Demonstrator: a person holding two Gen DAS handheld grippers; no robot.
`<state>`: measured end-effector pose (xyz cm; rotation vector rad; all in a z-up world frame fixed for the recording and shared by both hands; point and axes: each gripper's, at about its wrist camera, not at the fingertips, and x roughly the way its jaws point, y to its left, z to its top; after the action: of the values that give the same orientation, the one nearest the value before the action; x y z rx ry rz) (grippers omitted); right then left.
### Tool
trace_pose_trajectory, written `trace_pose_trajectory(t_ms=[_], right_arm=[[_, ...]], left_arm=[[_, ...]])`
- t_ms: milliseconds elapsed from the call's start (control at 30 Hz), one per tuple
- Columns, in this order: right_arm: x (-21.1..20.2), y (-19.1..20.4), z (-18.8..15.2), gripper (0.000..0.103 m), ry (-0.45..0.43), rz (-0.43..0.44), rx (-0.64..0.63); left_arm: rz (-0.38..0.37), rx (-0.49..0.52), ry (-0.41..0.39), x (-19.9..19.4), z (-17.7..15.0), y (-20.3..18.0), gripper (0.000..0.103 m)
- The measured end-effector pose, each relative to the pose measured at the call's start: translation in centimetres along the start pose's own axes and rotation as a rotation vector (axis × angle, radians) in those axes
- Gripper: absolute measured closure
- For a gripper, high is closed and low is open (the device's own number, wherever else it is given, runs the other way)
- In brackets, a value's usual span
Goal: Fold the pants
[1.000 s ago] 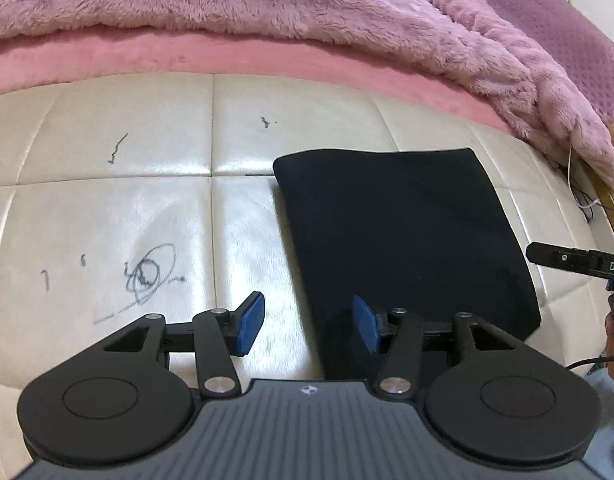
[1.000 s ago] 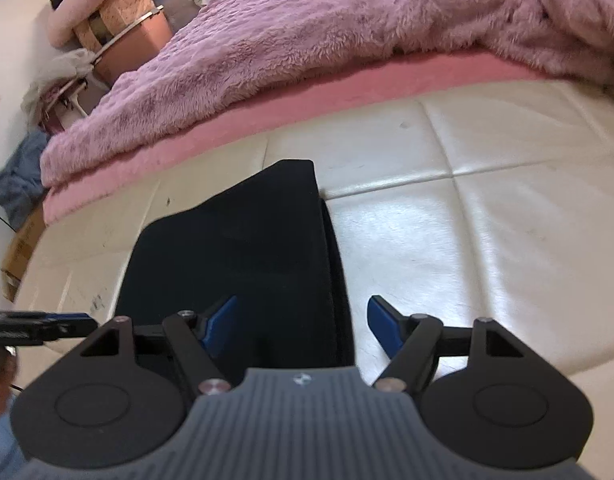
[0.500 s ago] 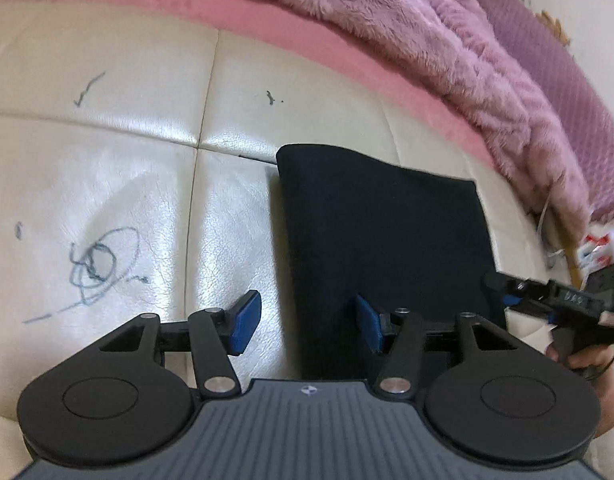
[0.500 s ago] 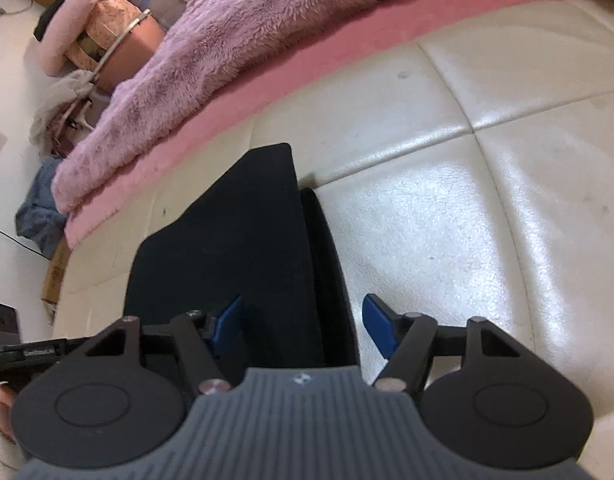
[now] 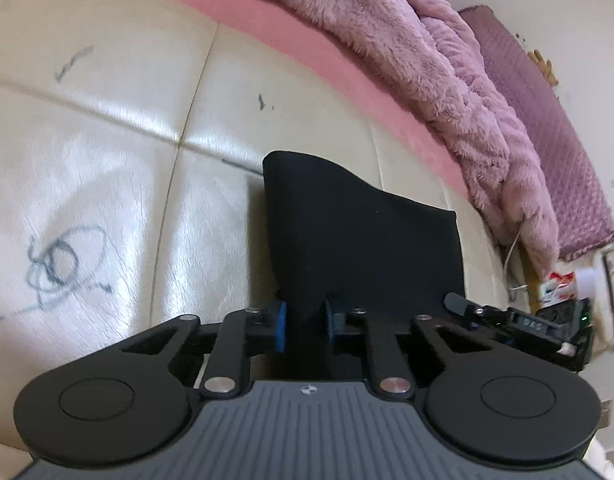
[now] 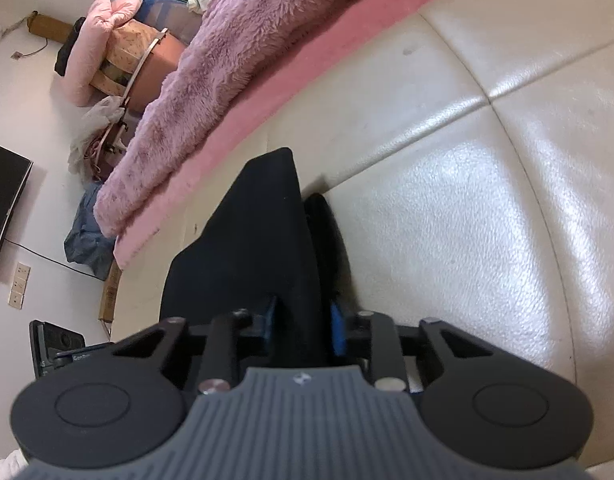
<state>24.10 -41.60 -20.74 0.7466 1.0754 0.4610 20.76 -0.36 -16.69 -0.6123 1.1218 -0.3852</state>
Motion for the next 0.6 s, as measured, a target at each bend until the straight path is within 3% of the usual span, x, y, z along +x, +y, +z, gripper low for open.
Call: trace_pose_trajectory(t_ms=[233, 600], right_arm=[[1.5, 4.4, 0.0, 0.09, -0.008, 0.021, -0.036], [13.0, 13.5, 0.5, 0.09, -0.018, 0.056, 0.0]], left_arm=[[0.079, 0.052, -0.024, -3.7, 3.3, 1.7, 0.085], [0.214, 0.143, -0.047, -9.5, 12.1, 7.5, 0.085]])
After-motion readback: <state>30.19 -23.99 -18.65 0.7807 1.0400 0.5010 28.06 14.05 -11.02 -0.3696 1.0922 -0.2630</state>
